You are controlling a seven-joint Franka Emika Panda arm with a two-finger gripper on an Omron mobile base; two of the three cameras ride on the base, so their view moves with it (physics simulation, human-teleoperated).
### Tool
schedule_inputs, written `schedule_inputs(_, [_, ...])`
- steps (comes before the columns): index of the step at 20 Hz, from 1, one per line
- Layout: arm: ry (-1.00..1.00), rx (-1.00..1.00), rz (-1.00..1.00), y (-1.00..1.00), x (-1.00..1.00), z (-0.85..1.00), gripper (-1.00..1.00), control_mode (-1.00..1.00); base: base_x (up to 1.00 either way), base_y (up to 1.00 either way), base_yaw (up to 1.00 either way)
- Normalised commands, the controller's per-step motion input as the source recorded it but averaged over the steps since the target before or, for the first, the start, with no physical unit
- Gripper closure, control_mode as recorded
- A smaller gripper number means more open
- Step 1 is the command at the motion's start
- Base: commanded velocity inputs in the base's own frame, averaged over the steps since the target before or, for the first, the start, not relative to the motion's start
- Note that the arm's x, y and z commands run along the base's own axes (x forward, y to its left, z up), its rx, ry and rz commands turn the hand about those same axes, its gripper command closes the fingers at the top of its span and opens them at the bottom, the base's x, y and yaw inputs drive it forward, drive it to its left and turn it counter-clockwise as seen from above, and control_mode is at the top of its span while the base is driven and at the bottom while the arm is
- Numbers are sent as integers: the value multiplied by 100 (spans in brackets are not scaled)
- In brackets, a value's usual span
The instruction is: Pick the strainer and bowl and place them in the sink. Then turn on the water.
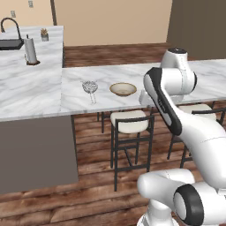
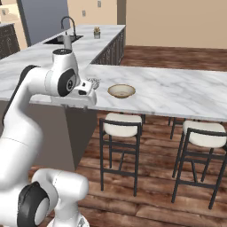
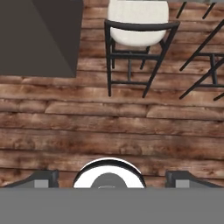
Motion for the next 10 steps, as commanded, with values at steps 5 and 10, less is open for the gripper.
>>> schedule_inputs(5, [1, 0, -2, -4, -38, 0, -100, -100, 0, 0, 0])
schedule_inputs(10, [0, 0, 0, 0, -47, 9, -100, -100, 0, 0, 0])
